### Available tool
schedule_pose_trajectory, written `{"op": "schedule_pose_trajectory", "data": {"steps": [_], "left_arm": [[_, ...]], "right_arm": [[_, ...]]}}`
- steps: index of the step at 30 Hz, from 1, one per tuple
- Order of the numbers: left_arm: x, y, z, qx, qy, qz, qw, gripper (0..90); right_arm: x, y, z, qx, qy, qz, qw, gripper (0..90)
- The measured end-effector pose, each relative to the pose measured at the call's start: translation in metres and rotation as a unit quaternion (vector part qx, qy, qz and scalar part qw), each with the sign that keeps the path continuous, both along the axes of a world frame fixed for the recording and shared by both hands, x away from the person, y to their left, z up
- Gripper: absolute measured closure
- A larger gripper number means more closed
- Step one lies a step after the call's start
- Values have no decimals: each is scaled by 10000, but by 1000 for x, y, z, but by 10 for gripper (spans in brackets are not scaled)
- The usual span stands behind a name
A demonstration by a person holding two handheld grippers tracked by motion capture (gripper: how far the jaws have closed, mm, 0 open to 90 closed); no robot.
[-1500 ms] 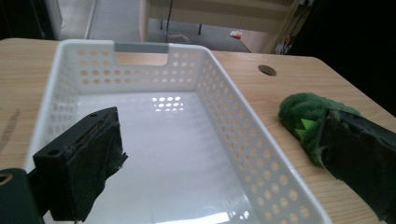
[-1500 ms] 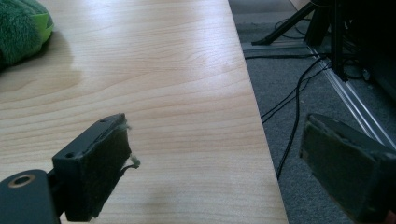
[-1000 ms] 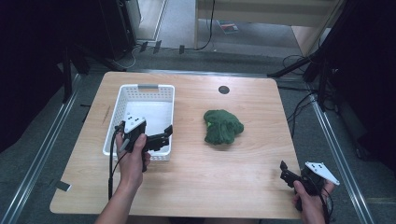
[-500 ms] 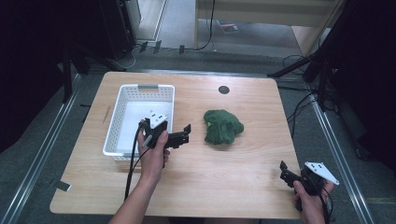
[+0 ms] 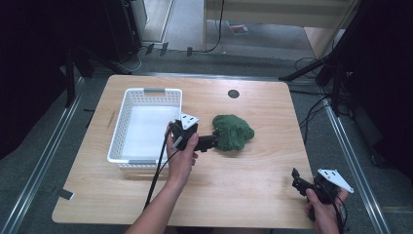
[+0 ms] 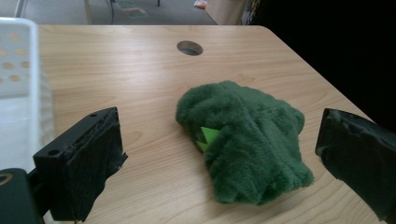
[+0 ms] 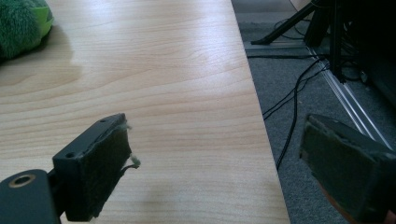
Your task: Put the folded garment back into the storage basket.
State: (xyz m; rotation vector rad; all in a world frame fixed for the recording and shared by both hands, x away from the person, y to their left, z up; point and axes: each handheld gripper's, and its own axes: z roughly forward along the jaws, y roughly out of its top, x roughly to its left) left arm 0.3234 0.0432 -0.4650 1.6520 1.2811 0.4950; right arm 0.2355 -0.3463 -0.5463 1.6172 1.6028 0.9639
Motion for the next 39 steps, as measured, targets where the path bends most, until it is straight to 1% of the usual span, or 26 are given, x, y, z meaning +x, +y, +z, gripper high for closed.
{"op": "schedule_pose_trajectory", "data": {"steps": [2, 8, 9, 10, 12, 13, 15, 18, 22, 23, 24, 25, 28, 31, 33, 36, 37, 39], "left_arm": [[4, -7, -4, -8, 44, -24, 10000, 12], [19, -23, -15, 128, 292, -133, 9994, 12], [21, -26, -16, 181, 348, -121, 9992, 10], [23, -29, -17, 230, 386, -176, 9988, 0], [27, -34, -20, 156, 433, -263, 9986, 0], [28, -36, -21, 164, 423, -271, 9986, 0], [31, -41, -24, 91, 437, -303, 9985, 0], [37, -50, -33, 56, 568, -349, 9978, 0], [41, -58, -43, -44, 715, -396, 9966, 0], [41, -58, -43, -44, 715, -396, 9966, 0], [43, -62, -47, -88, 776, -412, 9961, 0], [44, -63, -49, -83, 807, -423, 9958, 0], [45, -67, -50, -132, 835, -389, 9957, 0], [45, -69, -50, -151, 803, -392, 9959, 0], [47, -74, -51, -43, 827, -411, 9957, 0], [49, -79, -53, 133, 828, -353, 9958, 0], [49, -79, -53, 133, 828, -353, 9958, 0], [52, -82, -56, 270, 859, -226, 9957, 0]], "right_arm": [[0, 0, 0, -1, -4, -1, 10000, 90], [0, 0, 0, 22, 4, 36, 10000, 88], [0, 0, 0, 24, 15, 49, 10000, 87], [0, 0, 0, 25, 18, 56, 10000, 86], [0, 0, 0, 24, 21, 57, 10000, 86], [0, 0, 0, 19, 22, 58, 10000, 86], [0, 0, 0, 22, 23, 57, 10000, 86], [0, 0, 0, 24, 28, 47, 10000, 86], [0, 0, 0, 32, 34, 44, 10000, 85], [0, 0, 0, 38, 38, 50, 10000, 84], [0, 0, 0, 43, 42, 53, 10000, 84], [0, 0, 0, 39, 38, 57, 10000, 84], [0, 0, 0, 39, 39, 53, 10000, 83], [-1, 0, 0, 47, 40, 50, 10000, 83], [-1, 0, 0, 49, 34, 56, 10000, 83], [-1, 0, 0, 48, 47, 42, 10000, 83], [-1, 0, 0, 48, 47, 42, 10000, 83], [0, 0, 0, 51, 45, 47, 10000, 82]]}}
